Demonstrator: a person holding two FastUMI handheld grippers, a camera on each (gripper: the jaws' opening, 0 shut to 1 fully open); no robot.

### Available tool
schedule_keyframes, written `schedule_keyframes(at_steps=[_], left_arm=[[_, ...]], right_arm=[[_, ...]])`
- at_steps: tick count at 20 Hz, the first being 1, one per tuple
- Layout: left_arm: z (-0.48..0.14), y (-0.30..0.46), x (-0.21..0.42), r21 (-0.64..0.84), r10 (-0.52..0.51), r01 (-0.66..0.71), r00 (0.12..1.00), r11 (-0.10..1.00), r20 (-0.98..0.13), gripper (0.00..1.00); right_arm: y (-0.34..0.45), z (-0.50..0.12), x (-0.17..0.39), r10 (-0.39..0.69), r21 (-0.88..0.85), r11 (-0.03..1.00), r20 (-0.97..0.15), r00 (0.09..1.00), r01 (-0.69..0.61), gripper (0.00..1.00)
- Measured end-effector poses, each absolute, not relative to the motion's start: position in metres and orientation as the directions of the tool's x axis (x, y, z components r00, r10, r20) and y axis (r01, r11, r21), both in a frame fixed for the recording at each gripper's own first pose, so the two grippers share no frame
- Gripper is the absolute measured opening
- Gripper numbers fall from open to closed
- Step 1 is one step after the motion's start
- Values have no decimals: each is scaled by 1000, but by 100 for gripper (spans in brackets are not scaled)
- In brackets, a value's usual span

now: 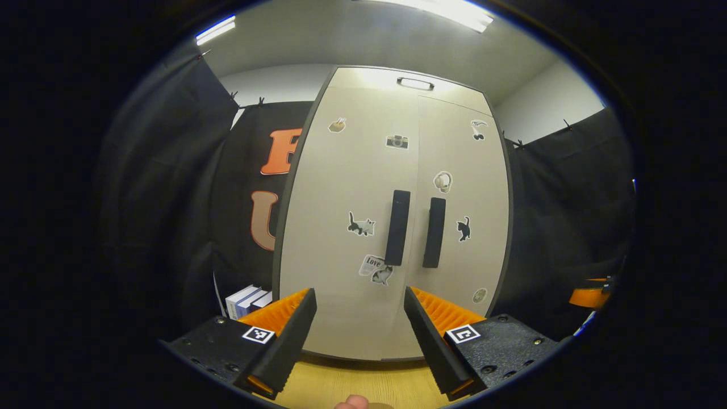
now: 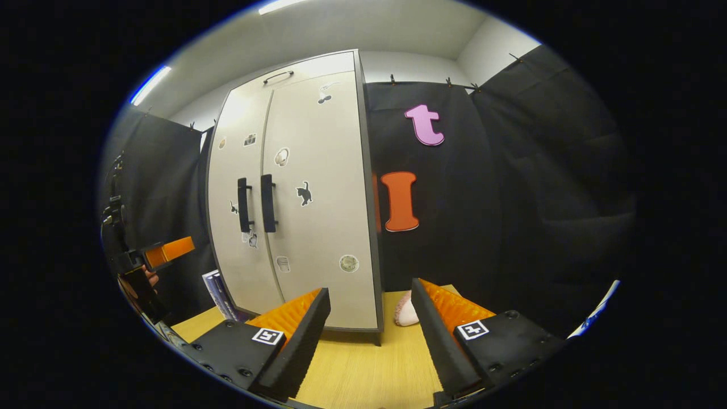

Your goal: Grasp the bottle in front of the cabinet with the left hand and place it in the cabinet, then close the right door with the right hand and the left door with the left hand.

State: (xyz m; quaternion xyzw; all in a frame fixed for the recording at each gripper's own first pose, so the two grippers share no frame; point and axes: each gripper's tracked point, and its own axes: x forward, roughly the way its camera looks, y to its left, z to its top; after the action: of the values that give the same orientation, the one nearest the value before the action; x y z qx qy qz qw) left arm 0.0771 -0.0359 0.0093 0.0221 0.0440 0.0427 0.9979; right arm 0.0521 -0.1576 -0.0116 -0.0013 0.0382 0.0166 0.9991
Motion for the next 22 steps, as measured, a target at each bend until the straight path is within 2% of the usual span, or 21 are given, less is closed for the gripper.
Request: schedule_keyframes(at_steps=[3, 4, 5, 7, 8, 9, 10, 12, 13, 18, 19, 22], left_arm=[[0, -45, 55, 8, 88, -87, 991, 996, -97, 95], [-4, -49, 50, -15, 84, -86, 991, 996, -105, 95], [-8, -53, 45, -35, 78, -83, 991, 996, -111, 99], [-11, -57, 42, -56, 78, -85, 991, 995, -113, 95], [-12, -61, 42, -67, 76, -84, 991, 994, -113, 95], [-12, -65, 44, -80, 64, -73, 991, 994, -117, 95], [-12, -72, 44, -88, 48, -59, 992, 994, -120, 95], [-11, -80, 45, -83, 29, -39, 992, 996, -119, 95], [-8, -85, 44, -79, 21, -30, 993, 996, -114, 95], [-6, -104, 48, -29, -20, 17, 994, 999, -109, 95], [-6, -108, 49, -23, -28, 26, 993, 999, -111, 95], [-6, -116, 48, -13, -45, 44, 993, 999, -112, 95]], right_arm=[[-157, -14, 51, 47, -3, 999, -85, 995, -48, 94], [-157, -14, 52, 49, -5, 999, -88, 995, -50, 87], [-157, -13, 52, 54, -4, 999, -87, 995, -54, 87], [-155, -11, 52, 64, 3, 998, -83, 994, -64, 87], [-155, -11, 51, 66, 4, 998, -83, 994, -66, 95], [-156, -12, 51, 67, 4, 998, -86, 994, -67, 87], [-156, -12, 49, 67, 3, 998, -88, 994, -67, 86], [-157, -11, 46, 65, -1, 998, -85, 994, -65, 86], [-159, -10, 45, 62, -3, 998, -84, 995, -62, 95], [-167, -2, 40, 38, -5, 999, -61, 997, -38, 95], [-169, 0, 39, 33, -4, 999, -54, 998, -33, 86], [-173, 2, 37, 21, 4, 1000, -41, 999, -21, 86]])
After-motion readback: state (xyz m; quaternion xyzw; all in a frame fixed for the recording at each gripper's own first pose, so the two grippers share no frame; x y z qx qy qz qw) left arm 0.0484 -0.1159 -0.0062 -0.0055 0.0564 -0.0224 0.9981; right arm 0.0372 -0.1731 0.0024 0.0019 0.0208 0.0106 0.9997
